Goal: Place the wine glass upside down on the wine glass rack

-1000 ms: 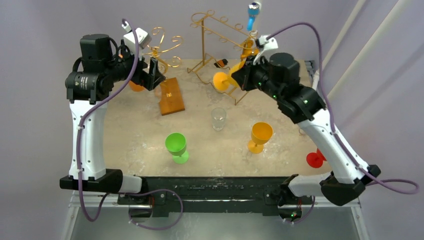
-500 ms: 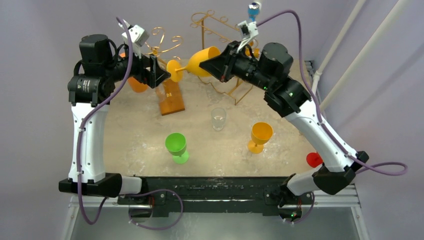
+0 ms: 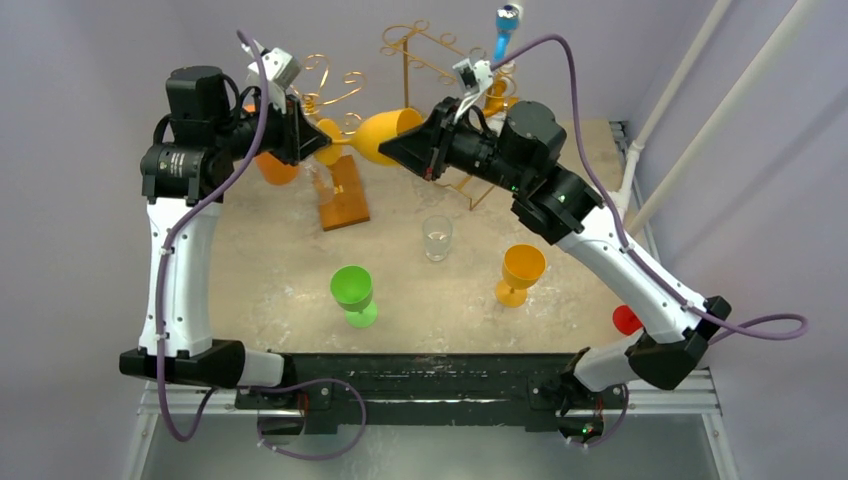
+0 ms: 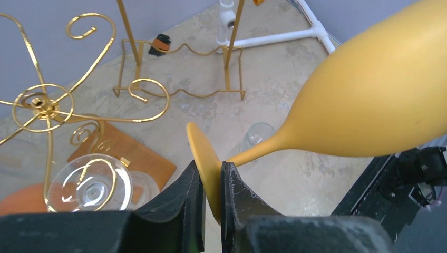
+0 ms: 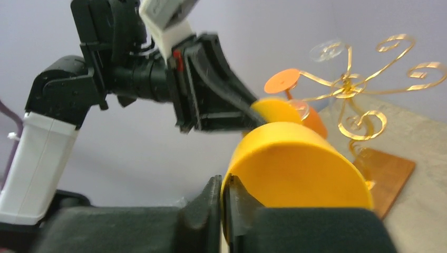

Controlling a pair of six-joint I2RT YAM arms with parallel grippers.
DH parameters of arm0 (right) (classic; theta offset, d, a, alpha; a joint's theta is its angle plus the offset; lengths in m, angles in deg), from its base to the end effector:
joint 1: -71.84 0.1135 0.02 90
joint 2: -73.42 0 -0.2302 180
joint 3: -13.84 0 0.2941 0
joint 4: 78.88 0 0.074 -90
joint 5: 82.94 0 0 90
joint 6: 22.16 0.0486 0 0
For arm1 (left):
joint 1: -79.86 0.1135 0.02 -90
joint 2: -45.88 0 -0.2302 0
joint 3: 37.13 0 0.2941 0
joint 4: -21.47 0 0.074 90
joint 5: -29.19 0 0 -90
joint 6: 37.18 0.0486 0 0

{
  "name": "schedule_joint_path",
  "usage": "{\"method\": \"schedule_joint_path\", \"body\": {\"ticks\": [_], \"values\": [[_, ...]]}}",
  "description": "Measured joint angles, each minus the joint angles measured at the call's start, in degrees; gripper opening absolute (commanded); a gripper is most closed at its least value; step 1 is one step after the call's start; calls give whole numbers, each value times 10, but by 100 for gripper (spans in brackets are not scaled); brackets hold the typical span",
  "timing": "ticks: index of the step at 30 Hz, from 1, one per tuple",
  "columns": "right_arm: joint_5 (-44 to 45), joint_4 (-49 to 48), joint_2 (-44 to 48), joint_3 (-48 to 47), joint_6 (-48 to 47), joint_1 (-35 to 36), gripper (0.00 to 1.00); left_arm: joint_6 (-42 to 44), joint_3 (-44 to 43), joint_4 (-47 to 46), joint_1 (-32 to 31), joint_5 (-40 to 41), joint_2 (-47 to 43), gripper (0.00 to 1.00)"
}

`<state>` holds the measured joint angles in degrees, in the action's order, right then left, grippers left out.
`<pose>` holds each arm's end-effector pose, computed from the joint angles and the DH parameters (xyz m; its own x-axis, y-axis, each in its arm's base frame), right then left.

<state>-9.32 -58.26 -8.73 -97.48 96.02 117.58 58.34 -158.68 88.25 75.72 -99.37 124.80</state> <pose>0.2447 0.2707 0.5028 -0.3249 0.3157 -0.8915 -0.8262 0.3639 0.4300 0.2914 -0.0515 0.4928 -0.3462 0.1005 -0.9328 0.6601 0.7326 -0.1661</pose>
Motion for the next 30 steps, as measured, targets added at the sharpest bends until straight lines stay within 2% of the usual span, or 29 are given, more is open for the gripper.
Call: {"method": "schedule_joint_path", "body": {"ticks": [3,4,8,11,15,18,22,30], "values": [[-22,-6,14,35,14,4,89,-14,-18,-12,3,22,4,0],[-27,-4,17,41,18,5,98,-12,-25,-16,5,30,6,0],[-31,21,28,42,12,6,99,31,-44,-38,7,60,5,0],[-22,76,46,35,-12,4,99,93,-44,-51,7,70,-7,0],[19,158,61,-17,-59,4,99,179,-44,-57,7,62,-28,0],[28,183,56,-69,-87,3,99,227,-37,-68,7,42,-49,0],[-10,175,27,-113,-110,1,99,269,0,-98,7,10,-96,0],[-109,159,-86,-115,-135,1,99,348,45,-128,6,-67,-152,0]]}}
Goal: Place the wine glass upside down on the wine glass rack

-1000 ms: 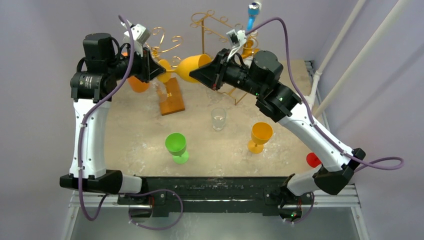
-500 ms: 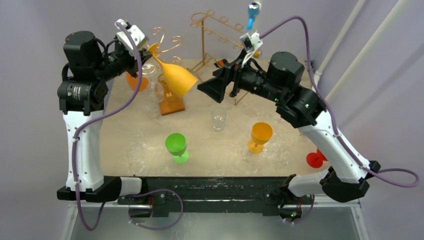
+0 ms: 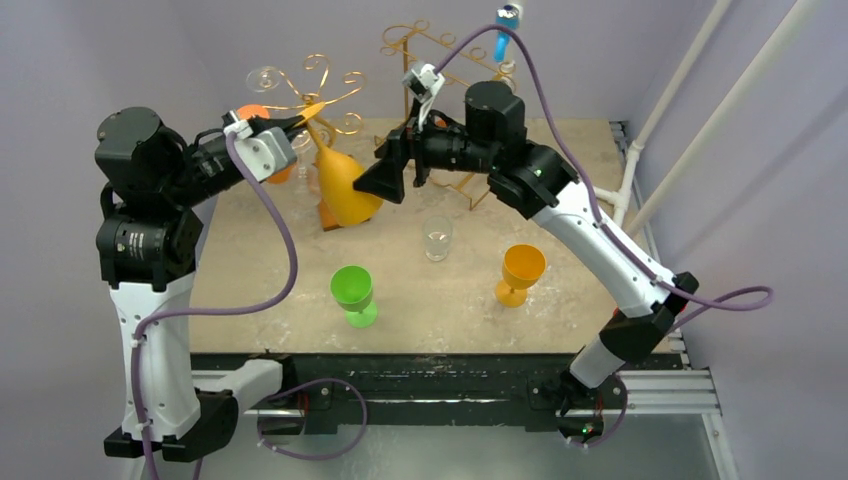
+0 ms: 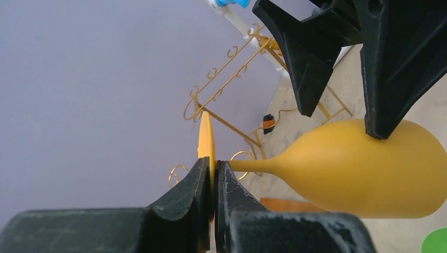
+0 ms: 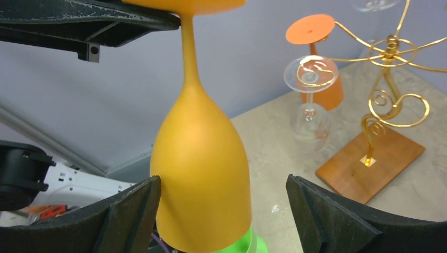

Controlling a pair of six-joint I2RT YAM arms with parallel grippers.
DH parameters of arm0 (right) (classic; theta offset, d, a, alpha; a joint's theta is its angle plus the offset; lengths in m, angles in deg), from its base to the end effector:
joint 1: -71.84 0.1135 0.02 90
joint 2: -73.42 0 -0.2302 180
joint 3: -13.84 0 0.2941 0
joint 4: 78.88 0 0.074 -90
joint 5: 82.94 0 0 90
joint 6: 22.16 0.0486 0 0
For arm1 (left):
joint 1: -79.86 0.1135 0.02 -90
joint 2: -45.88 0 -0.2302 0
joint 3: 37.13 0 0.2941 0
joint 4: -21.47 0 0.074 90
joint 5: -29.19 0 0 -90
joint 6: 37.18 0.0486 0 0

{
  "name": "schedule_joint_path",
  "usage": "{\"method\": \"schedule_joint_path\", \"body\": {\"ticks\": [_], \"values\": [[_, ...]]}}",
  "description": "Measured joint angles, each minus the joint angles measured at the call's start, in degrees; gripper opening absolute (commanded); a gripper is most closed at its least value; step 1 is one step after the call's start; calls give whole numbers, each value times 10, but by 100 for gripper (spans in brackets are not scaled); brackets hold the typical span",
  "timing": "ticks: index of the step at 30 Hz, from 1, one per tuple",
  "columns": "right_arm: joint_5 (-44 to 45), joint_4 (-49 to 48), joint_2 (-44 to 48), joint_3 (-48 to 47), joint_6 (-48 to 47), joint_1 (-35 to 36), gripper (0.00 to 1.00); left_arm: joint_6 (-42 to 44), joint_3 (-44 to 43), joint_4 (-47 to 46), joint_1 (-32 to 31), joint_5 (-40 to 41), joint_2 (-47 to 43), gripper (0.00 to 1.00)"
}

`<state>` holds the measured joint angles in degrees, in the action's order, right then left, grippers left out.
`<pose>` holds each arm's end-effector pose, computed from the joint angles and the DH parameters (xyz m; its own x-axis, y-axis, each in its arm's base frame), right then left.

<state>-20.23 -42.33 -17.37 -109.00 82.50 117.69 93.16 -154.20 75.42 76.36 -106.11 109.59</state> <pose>0.2552 0.2948 0.4906 -0.2948 0.0192 -0.9554 -0.9111 0.2958 0.2871 0.1992 -0.0468 0.5548 0.4792 0.4269 -0.7669 0.5801 0.5017 0.6417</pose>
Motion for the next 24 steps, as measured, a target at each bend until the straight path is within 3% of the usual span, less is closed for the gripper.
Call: {"method": "schedule_joint_path", "body": {"ticks": [5,11,17,22,23,24], "values": [[-61,-25,-16,19,2,-2,99,40,45,-19,0,-17,-10,0],[-144,-125,-8,104,31,-3,99,45,81,-45,0,-39,-19,0],[-192,-196,-41,120,85,-5,97,45,97,-87,0,-45,-30,0],[-228,-244,-65,131,121,-8,55,58,113,-109,0,-46,-38,0],[-238,-249,-71,131,128,-9,48,61,118,-114,0,-46,-39,4],[-247,-253,-75,131,131,-10,42,63,123,-118,0,-45,-40,29]]}}
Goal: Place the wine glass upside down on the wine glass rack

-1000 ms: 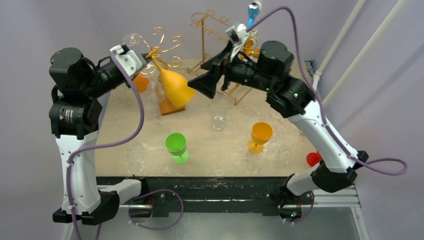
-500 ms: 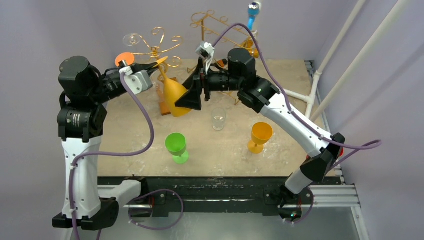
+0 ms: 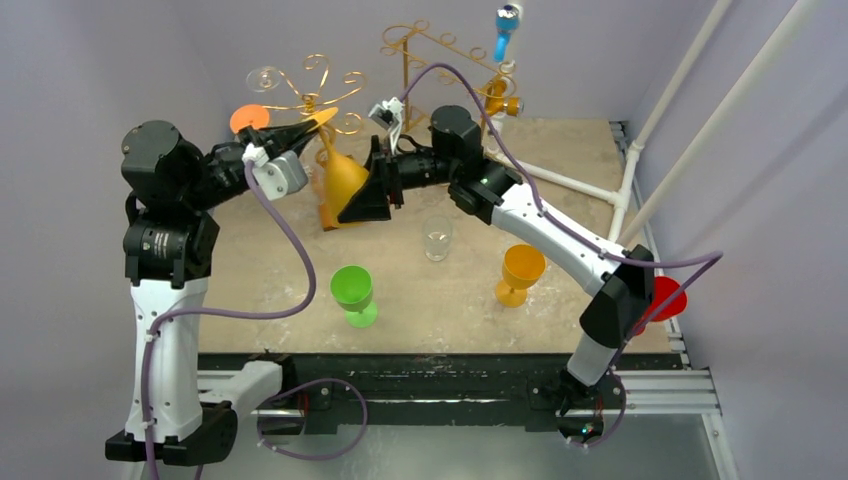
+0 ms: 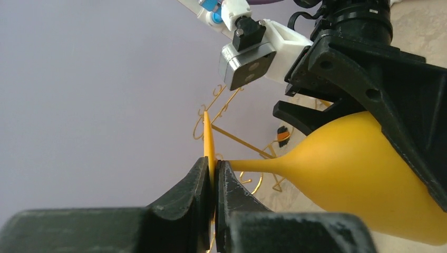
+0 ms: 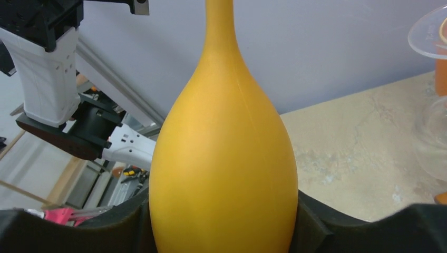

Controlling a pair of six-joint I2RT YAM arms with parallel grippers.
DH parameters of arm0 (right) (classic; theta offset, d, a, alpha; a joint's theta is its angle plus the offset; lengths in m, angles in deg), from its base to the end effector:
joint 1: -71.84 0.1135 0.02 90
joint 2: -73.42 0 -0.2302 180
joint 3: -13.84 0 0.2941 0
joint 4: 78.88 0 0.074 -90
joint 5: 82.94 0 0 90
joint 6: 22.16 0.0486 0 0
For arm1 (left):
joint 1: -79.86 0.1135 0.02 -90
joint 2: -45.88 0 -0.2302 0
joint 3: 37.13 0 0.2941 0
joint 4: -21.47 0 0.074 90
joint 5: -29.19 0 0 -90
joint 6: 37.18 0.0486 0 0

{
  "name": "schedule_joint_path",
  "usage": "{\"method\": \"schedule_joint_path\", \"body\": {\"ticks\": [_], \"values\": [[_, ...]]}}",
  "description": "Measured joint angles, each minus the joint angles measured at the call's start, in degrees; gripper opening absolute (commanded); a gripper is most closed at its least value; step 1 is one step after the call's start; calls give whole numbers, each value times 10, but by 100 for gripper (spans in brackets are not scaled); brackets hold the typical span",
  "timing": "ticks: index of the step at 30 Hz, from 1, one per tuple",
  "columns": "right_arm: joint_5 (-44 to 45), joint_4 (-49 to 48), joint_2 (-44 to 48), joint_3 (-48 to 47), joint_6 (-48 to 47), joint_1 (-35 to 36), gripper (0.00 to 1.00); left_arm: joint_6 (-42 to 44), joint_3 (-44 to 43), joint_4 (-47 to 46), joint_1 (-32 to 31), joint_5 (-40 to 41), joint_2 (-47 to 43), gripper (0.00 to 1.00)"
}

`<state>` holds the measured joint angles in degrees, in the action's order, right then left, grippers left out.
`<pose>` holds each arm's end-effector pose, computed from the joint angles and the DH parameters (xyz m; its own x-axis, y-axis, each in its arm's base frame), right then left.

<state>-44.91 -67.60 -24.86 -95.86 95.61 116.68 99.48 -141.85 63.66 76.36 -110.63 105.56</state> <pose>0.2888 0.3412 0.3998 -0.4611 -0.0537 -0.8857 -0.8794 -0.1057 0.4642 0.2142 -0.0503 0.5256 0.6167 0.4324 -0.6578 0.5137 0.4122 0.7525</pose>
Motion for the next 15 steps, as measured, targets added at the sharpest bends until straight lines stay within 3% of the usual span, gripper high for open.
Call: {"method": "schedule_joint_path", "body": {"ticks": [2,4,6,15], "values": [[-8,2,-7,0,4,0,33,5,12,-13,-1,2,0,78],[5,3,-10,0,15,-7,32,-1,19,-23,-2,7,0,95],[30,4,-10,0,9,-30,33,-29,23,-37,-2,20,-1,99],[191,52,-7,0,-76,-78,32,-190,-18,-65,-2,107,19,100]]}}
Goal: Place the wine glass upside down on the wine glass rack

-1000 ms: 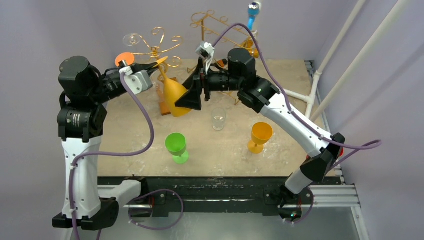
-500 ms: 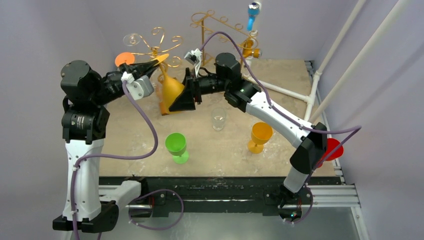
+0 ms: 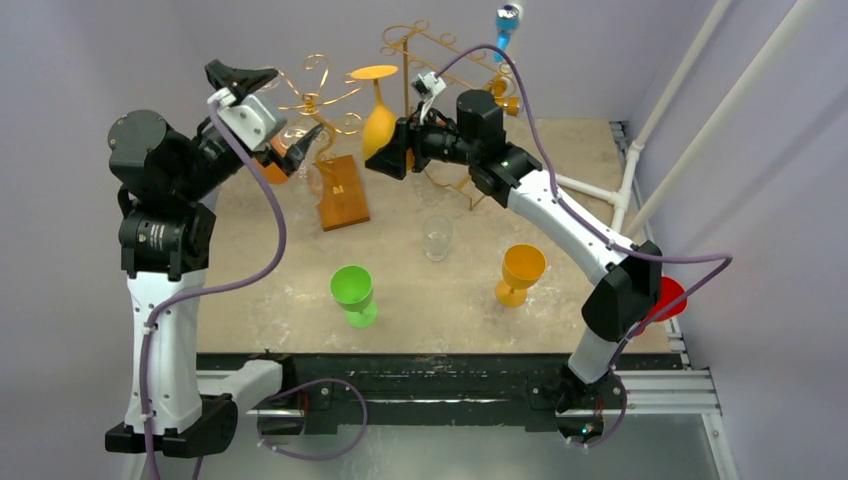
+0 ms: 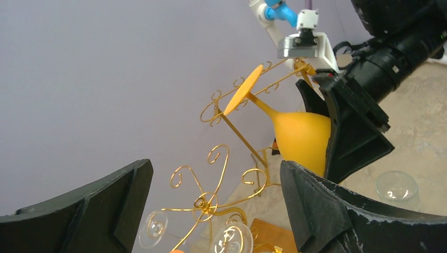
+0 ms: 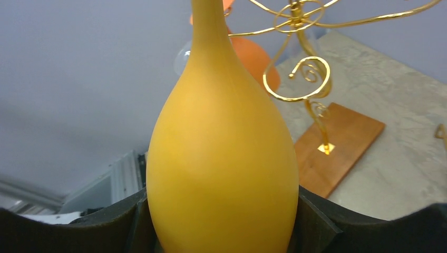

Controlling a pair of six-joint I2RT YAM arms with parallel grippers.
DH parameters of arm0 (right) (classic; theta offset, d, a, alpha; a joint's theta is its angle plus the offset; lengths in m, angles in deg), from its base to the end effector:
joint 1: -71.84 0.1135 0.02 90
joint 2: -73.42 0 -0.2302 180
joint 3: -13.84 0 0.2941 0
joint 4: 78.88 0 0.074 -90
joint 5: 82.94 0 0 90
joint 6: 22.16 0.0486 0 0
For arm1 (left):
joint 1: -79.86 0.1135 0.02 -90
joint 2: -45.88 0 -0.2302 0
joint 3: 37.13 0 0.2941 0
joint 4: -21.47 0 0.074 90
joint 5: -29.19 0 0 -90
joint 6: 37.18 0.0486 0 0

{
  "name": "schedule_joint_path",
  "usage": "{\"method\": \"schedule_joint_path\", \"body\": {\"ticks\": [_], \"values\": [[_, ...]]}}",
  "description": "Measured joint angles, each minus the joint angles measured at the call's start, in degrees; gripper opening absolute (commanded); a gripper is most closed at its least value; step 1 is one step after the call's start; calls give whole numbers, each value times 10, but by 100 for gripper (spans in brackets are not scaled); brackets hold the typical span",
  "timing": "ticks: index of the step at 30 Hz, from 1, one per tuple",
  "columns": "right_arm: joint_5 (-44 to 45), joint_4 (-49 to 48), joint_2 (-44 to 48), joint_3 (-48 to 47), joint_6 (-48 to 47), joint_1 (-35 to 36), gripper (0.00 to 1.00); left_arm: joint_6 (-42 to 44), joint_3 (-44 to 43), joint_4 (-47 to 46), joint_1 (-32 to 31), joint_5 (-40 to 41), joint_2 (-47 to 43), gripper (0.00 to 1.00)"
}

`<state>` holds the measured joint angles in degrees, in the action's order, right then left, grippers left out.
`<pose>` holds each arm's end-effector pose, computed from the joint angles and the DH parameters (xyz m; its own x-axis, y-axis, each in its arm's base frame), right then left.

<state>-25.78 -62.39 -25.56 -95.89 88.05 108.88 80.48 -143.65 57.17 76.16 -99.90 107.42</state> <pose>0.3506 0.2976 0.3843 -0.3985 0.0629 -0.9150 -0.8515 0.3452 0.3946 0.2261 -0.0453 0.5418 0.4541 0.3317 -0.8269 0.5197 0.6553 0.5482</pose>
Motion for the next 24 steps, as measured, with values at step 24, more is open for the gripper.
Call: {"method": "schedule_joint_path", "body": {"ticks": [24], "values": [[184,3,-148,-14,-101,5,32,-147,-185,172,0,96,97,100]]}}
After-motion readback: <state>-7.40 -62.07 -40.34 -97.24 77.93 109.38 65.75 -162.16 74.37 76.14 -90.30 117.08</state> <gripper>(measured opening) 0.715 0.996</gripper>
